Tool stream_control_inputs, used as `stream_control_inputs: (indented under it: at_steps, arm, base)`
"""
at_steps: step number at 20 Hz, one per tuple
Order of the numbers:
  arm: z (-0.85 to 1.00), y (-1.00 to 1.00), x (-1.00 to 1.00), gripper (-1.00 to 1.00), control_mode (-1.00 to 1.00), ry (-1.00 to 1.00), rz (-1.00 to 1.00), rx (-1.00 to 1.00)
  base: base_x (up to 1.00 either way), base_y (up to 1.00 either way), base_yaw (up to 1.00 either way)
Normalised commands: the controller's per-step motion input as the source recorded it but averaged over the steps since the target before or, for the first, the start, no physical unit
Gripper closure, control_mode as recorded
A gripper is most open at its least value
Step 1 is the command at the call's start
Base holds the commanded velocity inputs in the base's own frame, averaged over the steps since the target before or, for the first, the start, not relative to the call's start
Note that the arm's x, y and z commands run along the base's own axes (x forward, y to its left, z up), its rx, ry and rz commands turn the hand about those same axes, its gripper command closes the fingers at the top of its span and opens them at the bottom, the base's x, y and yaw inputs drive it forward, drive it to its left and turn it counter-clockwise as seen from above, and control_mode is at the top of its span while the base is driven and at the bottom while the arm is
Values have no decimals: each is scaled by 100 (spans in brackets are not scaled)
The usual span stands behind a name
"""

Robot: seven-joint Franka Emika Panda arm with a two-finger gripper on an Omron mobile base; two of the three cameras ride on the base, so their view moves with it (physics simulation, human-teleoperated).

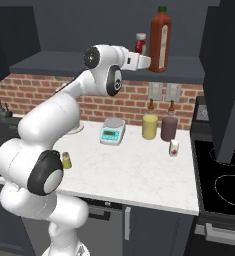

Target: Put the shaker and condiment bottle from the counter next to their counterparts in the cabinet.

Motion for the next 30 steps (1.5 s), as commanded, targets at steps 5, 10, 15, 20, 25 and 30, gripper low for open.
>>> stream_control_inputs:
  at_steps: [5, 10, 15, 20, 25, 30]
  arm:
    - [-7, 20, -61, -100, -100, 0, 0, 0]
    - [-9, 27, -55, -100, -100, 2, 0, 0]
    - [-8, 28, -57, -100, -100, 1, 0, 0]
    - [-9, 24, -56, -100, -100, 3, 0, 0]
    - [-18, 24, -50, -100, -100, 8, 0, 0]
    - [-28, 20, -42, -100, -100, 8, 0, 0]
  base:
    - [0, 0, 0]
    - [0, 0, 0]
    - [0, 0, 0]
    - [0, 0, 0]
    - [0, 0, 0]
    - [0, 0, 0]
